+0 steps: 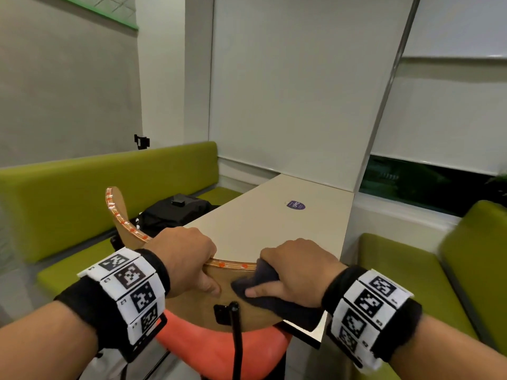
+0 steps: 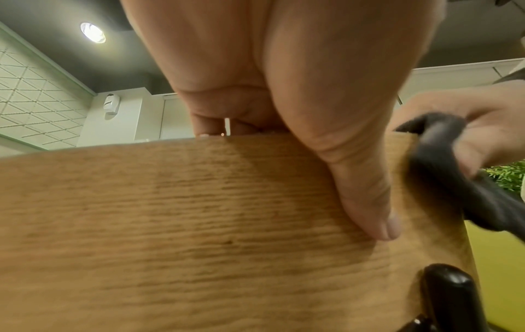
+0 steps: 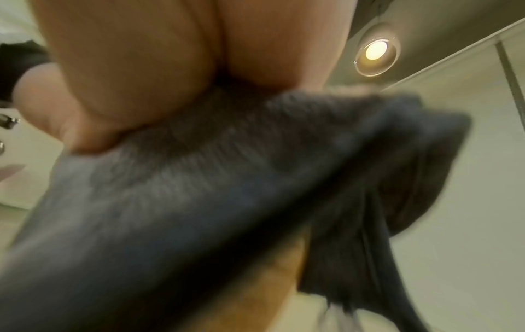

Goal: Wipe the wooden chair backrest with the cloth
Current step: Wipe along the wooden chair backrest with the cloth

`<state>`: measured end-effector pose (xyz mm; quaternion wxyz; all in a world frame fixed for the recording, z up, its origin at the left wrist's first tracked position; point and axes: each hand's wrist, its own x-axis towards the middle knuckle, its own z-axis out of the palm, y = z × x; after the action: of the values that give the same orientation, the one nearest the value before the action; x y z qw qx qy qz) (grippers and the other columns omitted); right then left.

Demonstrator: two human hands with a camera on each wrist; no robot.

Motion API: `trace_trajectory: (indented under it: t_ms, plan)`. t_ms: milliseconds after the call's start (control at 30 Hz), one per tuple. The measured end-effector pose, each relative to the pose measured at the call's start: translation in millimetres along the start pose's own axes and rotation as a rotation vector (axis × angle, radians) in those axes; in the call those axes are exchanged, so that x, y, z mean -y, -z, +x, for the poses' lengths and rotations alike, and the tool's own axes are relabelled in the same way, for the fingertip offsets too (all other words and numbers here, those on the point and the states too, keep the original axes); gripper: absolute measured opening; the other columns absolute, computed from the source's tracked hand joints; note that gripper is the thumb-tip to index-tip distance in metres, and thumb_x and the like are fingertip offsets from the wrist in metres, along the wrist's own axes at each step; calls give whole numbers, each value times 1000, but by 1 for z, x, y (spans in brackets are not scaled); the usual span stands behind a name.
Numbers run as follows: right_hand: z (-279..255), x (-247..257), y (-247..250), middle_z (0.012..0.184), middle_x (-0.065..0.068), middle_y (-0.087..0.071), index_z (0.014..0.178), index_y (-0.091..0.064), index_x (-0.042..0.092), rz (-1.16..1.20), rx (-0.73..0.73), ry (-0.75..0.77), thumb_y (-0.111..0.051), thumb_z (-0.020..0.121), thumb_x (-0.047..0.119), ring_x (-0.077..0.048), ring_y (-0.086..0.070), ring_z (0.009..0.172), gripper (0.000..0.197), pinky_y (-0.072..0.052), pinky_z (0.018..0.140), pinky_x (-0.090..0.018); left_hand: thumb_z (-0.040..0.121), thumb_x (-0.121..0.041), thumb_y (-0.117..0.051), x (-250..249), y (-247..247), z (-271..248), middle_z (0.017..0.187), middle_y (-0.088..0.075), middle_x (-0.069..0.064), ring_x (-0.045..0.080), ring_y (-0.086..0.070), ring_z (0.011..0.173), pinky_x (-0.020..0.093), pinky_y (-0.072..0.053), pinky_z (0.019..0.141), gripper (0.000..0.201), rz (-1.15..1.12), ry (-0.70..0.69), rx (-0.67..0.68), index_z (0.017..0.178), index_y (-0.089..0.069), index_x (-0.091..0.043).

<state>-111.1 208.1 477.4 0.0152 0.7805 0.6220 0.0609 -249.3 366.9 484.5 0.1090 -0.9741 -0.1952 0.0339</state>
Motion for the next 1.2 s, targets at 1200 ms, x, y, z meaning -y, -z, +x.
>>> trace_trajectory:
  t_ms: [1200]
  plan:
    - [-1,29,-11,84,5,-69,92,-61,25,-40,-209,-100,-4,70,87,-21,-63,76,87,-50,66,-35,77,-63,-60,63,-11,1,86,-54,-5,20,-60,87,31,-44,68,39,49,-176,-12,81,-50,-26]
